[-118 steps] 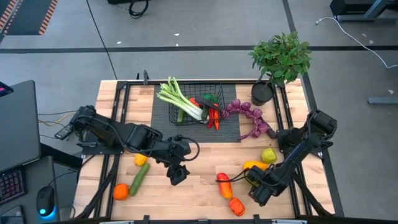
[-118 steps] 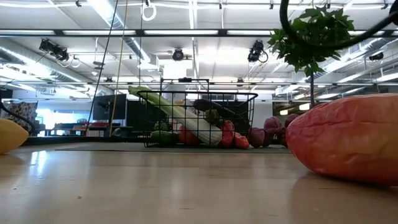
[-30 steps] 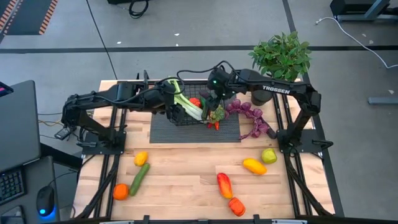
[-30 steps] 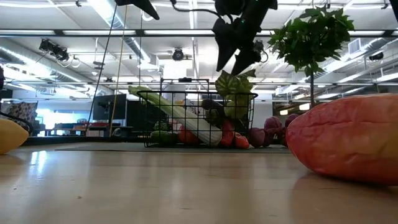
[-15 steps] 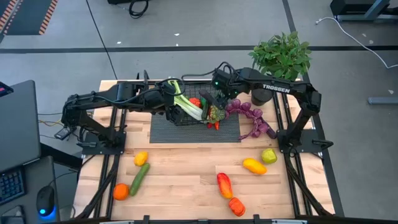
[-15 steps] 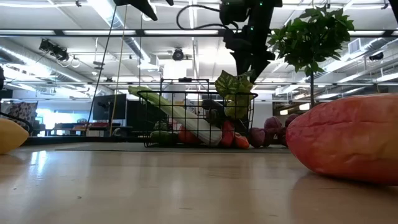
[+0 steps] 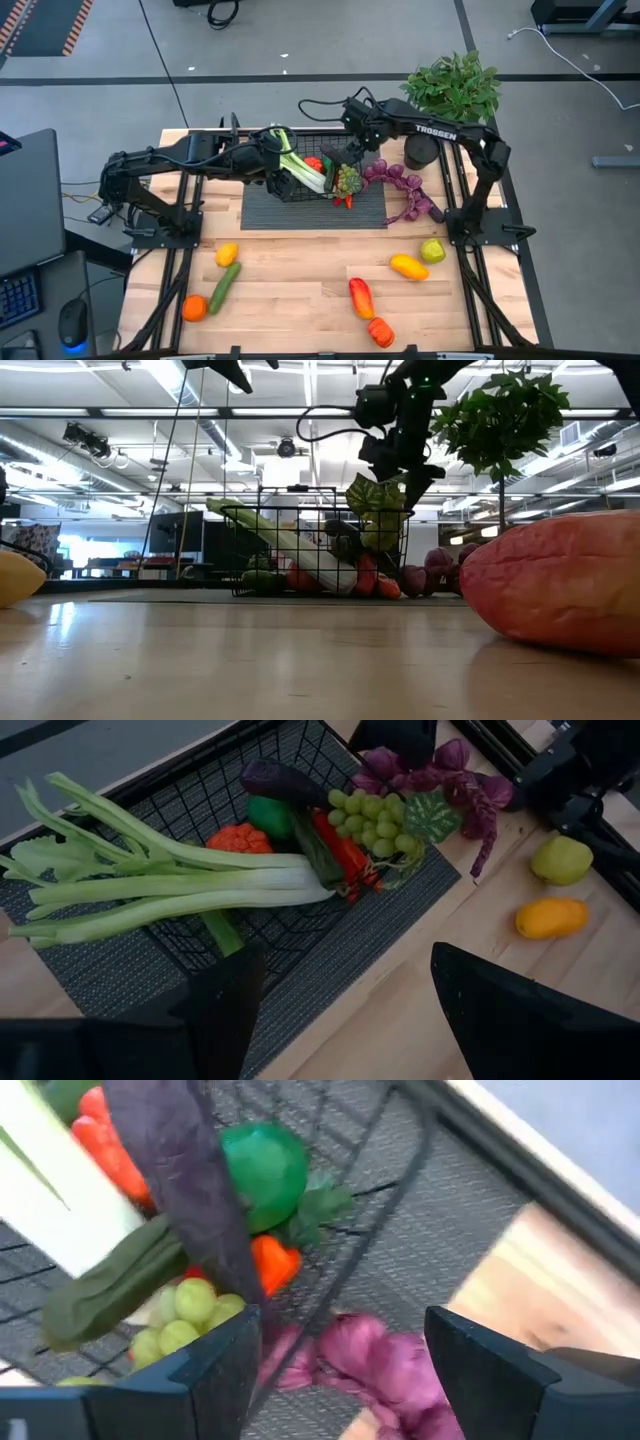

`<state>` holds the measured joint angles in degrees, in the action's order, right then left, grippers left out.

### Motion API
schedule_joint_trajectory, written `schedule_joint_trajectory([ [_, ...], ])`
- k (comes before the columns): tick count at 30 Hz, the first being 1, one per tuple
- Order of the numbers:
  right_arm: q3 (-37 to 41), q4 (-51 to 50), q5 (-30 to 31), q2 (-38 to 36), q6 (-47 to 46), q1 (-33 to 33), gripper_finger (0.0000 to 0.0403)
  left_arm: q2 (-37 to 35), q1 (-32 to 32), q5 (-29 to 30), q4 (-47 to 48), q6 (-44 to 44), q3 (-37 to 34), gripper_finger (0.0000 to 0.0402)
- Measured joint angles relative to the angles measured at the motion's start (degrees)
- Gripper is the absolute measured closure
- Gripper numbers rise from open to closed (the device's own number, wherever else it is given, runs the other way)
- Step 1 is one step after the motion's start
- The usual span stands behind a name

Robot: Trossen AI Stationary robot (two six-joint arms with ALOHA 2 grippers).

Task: Build produce basket
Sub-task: Adjust the wire basket

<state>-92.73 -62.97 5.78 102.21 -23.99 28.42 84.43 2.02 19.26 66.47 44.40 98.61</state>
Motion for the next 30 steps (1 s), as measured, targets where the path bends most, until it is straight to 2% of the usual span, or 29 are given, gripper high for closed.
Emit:
schedule_joint_trajectory([
  [8, 3.3, 0.4, -4.4, 1.3, 0.0, 0.2, 0.0124, 0.0, 0.0, 0.0, 1.4, 0.6, 0.0, 0.0111],
  [13, 4.5, -0.5, -7.6, 1.3, 0.8, -0.1, 0.0147, 0.0, 0.0, 0.0, 1.8, 1.0, 0.0, 0.0111],
  [26, 4.5, 0.2, -8.3, 1.3, 0.1, -2.8, 0.0301, 0.0, 0.0, 0.0, 1.8, 0.9, 0.0, 0.0111],
  [30, 4.5, 0.5, -8.6, 1.3, -1.7, -3.3, 0.0337, 0.0, -0.4, 0.0, 1.7, 0.8, 0.0, 0.0111],
])
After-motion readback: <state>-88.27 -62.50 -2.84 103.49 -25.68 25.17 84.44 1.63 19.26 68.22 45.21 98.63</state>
